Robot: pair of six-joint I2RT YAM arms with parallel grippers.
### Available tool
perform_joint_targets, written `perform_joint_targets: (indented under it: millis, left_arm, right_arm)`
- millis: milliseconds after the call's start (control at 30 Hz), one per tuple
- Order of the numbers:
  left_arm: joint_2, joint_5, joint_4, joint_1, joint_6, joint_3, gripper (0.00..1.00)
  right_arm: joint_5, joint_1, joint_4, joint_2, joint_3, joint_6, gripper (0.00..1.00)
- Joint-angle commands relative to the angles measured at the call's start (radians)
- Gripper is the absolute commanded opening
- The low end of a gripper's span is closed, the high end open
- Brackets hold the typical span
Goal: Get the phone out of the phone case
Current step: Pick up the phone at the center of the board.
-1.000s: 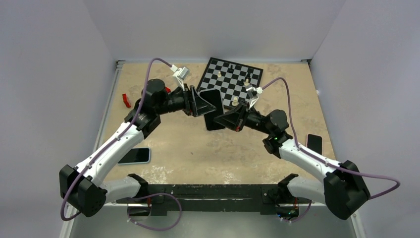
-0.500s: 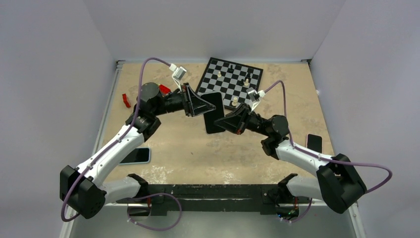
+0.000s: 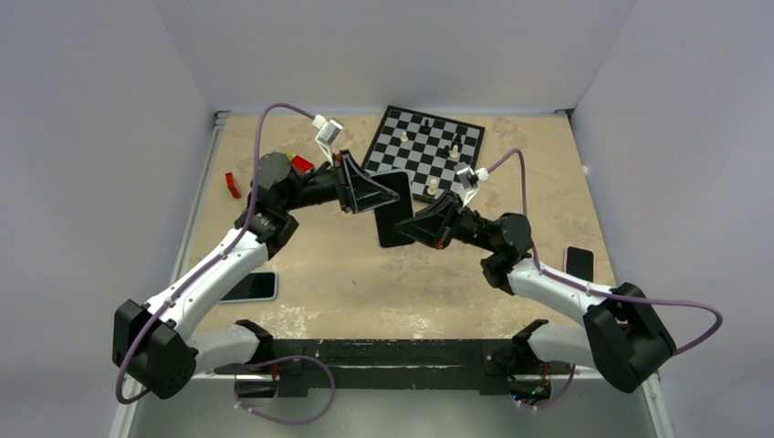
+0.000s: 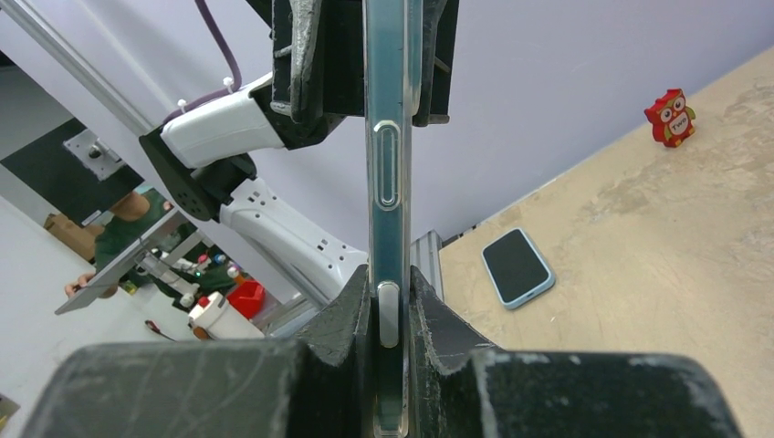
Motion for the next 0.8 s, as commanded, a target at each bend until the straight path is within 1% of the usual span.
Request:
perform_joint_targets:
  millis: [0, 67, 167, 200, 267, 400, 467, 533, 700, 767]
  left_arm:
    - [0.003, 0.038, 0.116, 0.005, -0.041, -0.009, 0.38]
    - [0.002, 0.039, 0.119, 0.005, -0.038, -0.008, 0.33]
    - [-0.002, 0.031, 0.122, 0.005, -0.035, -0.013, 0.07]
    - [-0.002, 0.028, 0.118, 0.005, -0.031, -0.014, 0.01]
    - [-0.006, 0.021, 0.105, 0.006, -0.018, -0.014, 0.0]
    - [-0.008, 0.017, 0.078, 0.005, 0.006, -0.008, 0.0]
    - [-0.002, 0.024, 0.068, 0.005, 0.014, -0.002, 0.0]
    - [0.006, 0.035, 0.072, 0.006, 0.013, 0.002, 0.0]
    - [0.012, 0.044, 0.089, 0.005, 0.005, 0.002, 0.0]
    - [0.008, 0.041, 0.084, 0.005, 0.003, 0.0, 0.0]
  right_arm:
    - [0.037, 0.013, 0.018, -0.022, 0.026, -0.039, 0.0]
    - [0.046, 0.014, -0.002, -0.025, 0.027, -0.045, 0.0]
    - [0.053, 0.015, -0.068, -0.034, 0.042, -0.073, 0.0]
    - [0.055, 0.014, -0.098, -0.038, 0.047, -0.086, 0.0]
    - [0.058, 0.014, -0.17, -0.052, 0.059, -0.123, 0.01]
    - [0.081, 0.013, -0.409, -0.105, 0.111, -0.263, 0.15]
    - [0.084, 0.013, -0.513, -0.131, 0.141, -0.317, 0.21]
    - [0.086, 0.013, -0.592, -0.147, 0.173, -0.355, 0.25]
    - [0.057, 0.011, -0.749, -0.105, 0.274, -0.411, 0.27]
    - [0.005, 0.011, -0.751, -0.082, 0.288, -0.418, 0.28]
